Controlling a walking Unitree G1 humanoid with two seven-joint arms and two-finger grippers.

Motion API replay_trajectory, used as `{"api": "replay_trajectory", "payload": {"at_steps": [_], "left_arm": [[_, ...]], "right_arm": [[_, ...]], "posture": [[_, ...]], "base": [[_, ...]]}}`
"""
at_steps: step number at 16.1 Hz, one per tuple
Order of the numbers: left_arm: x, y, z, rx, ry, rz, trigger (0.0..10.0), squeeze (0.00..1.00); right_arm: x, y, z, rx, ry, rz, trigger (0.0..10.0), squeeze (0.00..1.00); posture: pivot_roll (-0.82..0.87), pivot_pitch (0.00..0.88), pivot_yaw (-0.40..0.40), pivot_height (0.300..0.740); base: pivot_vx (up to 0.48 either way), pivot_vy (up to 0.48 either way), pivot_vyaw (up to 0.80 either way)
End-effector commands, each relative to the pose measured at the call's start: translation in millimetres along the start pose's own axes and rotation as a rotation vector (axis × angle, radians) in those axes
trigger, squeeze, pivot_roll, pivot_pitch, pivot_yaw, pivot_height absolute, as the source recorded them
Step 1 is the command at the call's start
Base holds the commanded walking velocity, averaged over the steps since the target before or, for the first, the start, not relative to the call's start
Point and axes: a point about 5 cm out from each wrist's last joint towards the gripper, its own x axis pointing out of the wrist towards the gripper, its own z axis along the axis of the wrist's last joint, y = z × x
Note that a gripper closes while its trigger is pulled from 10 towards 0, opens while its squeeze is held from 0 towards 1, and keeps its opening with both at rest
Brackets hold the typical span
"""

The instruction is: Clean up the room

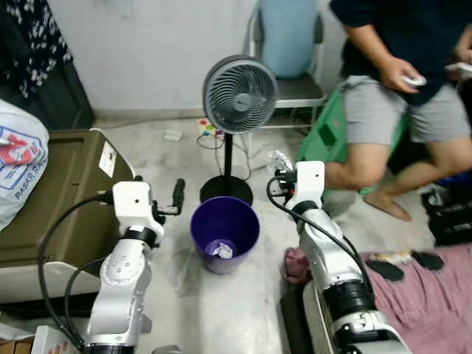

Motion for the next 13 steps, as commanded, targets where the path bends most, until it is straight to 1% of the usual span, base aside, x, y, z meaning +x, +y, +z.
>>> {"api": "replay_trajectory", "payload": {"at_steps": [1,7,9,11,13], "left_arm": [[-0.8,1.8,0.9,0.001,-0.004,0.006,10.0,0.00],[-0.3,1.7,0.1,0.007,0.002,0.004,10.0,0.00],[0.0,2.2,-3.1,0.014,0.024,0.016,10.0,0.00],[0.6,1.9,-2.8,0.016,0.026,0.013,10.0,0.00],[0.6,3.8,-3.8,0.009,0.034,0.017,10.0,0.00]], "right_arm": [[1.1,3.2,-0.5,-0.002,0.005,0.008,10.0,0.00],[1.3,4.1,-0.4,-0.003,0.001,0.011,10.0,0.00],[1.2,4.1,-0.4,-0.001,-0.003,0.013,10.0,0.00],[1.2,3.4,0.3,0.000,-0.007,0.008,10.0,0.00],[0.9,4.9,1.3,-0.020,-0.016,0.019,10.0,0.00]], "posture": [[0.00,0.000,-0.039,0.740],[0.00,0.000,-0.038,0.740],[0.00,0.000,-0.038,0.740],[0.00,0.000,-0.036,0.740],[0.00,0.000,-0.036,0.740]], "base": [[0.300,0.000,0.00],[0.304,0.000,0.00],[0.000,0.000,0.00],[0.000,0.000,0.00],[0.000,0.000,0.00]]}}
